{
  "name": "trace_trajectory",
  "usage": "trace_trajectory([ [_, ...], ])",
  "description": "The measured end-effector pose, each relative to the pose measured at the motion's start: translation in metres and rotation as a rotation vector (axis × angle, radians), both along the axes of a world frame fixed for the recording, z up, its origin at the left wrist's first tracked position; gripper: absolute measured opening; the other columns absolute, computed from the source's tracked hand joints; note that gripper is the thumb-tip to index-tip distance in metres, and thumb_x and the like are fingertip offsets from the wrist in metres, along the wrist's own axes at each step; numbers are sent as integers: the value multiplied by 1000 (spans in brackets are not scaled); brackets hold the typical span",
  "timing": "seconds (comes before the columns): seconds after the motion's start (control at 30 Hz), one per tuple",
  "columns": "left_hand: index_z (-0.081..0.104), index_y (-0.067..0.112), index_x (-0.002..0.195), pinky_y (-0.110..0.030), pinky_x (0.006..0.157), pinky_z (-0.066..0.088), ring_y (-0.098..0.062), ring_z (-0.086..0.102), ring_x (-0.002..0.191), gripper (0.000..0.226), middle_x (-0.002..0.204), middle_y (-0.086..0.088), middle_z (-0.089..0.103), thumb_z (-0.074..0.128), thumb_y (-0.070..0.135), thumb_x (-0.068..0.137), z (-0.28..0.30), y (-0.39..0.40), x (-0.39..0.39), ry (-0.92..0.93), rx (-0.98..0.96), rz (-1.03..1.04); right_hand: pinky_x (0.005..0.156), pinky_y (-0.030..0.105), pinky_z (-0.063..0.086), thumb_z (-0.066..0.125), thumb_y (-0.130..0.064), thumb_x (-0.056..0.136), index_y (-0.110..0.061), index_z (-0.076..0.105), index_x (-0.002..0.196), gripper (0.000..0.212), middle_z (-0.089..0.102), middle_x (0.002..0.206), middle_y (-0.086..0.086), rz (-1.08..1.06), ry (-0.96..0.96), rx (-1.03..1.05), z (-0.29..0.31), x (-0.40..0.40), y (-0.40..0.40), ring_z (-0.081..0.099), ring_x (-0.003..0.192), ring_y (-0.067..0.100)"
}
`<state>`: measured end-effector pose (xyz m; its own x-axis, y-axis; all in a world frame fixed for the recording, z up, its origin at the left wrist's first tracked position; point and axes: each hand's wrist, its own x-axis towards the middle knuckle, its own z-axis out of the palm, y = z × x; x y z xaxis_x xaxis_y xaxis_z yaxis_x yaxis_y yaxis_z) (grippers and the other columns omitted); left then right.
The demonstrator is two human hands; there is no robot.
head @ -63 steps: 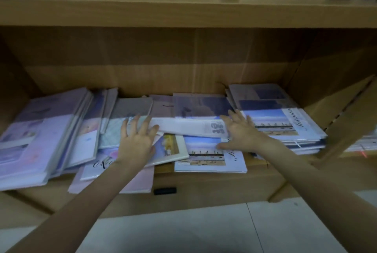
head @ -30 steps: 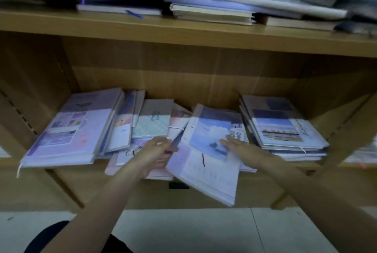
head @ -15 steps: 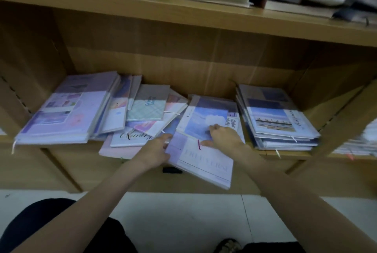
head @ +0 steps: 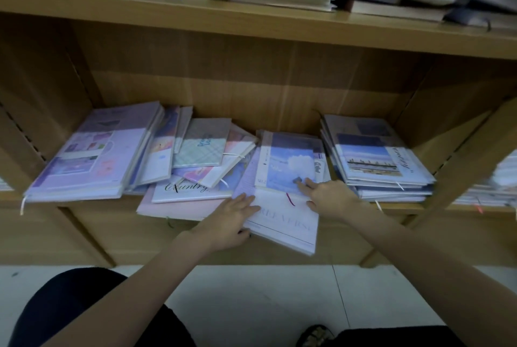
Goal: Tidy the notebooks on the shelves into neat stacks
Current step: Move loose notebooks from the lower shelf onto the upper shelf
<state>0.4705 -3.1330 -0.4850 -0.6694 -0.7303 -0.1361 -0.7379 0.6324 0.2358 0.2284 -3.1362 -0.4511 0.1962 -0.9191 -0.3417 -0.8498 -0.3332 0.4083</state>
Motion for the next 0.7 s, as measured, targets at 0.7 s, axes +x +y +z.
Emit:
trace_trajectory([
  [0.7, 9, 21, 149, -34, 115, 8, -24, 2, 145, 63, 156, -15, -1, 43, 25, 97, -9, -2, -17, -258, -101, 8, 79, 33, 46, 76, -16, 77, 3, 45, 119, 56, 53, 110, 5, -1060, -1412, -253, -41, 5, 11, 55, 107, 28],
])
